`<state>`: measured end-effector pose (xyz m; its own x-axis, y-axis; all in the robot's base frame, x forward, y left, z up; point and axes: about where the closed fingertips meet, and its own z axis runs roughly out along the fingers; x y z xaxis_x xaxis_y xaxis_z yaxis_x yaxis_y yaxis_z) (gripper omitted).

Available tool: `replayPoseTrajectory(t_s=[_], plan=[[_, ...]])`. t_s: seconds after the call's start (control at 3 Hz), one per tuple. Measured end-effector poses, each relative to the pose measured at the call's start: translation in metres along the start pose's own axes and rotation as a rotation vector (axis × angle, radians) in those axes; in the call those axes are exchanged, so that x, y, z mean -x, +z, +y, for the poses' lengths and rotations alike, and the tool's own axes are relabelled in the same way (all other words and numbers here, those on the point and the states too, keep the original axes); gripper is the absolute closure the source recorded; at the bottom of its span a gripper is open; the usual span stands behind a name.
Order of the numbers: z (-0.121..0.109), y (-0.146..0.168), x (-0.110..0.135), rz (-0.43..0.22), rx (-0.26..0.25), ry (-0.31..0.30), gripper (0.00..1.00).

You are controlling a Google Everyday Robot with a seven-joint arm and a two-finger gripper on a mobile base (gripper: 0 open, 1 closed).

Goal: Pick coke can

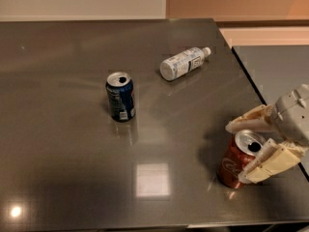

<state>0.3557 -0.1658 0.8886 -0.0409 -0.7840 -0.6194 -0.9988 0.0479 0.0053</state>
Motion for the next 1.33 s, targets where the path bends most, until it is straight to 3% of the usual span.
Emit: replayPoseTrajectory(t_s=[0.67,1.0,1.33], plan=[[0.000,-0.012,0.012,0.014,-0.008,-0.010,0.77],[-0.003,-0.031,0.032,0.033,-0.025,-0.028,0.99],[-0.005,-0.052,0.053,0.051,-0.048,-0.045,1.00]])
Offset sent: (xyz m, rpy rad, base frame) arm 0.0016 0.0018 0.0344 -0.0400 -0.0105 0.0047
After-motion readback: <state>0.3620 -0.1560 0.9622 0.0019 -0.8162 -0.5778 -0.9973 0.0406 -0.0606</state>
